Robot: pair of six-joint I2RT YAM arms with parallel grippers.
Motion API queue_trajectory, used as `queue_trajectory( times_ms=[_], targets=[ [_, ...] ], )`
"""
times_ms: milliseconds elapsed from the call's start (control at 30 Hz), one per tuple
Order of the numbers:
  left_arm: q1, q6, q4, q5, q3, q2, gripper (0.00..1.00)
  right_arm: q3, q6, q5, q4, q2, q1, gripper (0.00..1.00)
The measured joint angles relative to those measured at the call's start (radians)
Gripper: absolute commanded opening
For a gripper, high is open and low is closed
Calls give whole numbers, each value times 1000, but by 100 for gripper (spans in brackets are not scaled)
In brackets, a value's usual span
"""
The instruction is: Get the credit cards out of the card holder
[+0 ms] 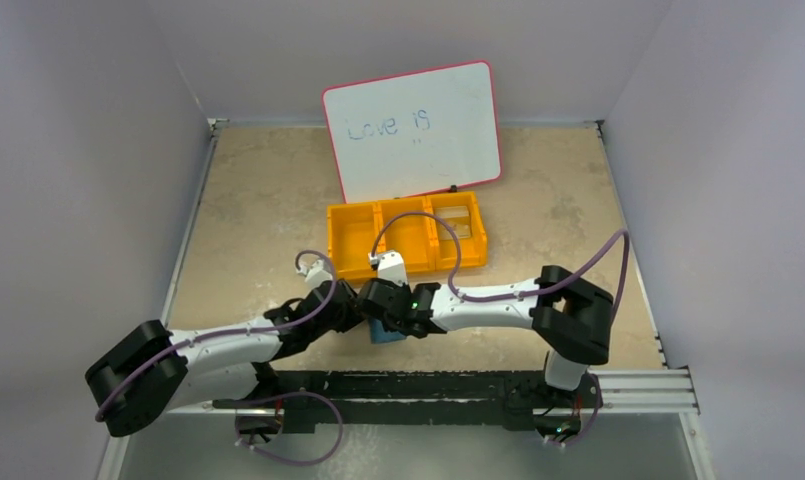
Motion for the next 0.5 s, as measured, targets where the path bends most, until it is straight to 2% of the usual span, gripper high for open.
queue_trajectory(
  times_ms=[133, 367, 500],
  targets=[
    [0, 9, 1, 1, 9, 12, 29, 0, -1, 0, 2, -6, 0, 0],
    [0, 42, -7, -1, 47, 65, 13, -41, -1, -5, 13, -82, -2, 0],
    [0, 52, -27, -8, 58, 69, 11, -63, -2, -4, 13, -161, -2, 0]
  ],
)
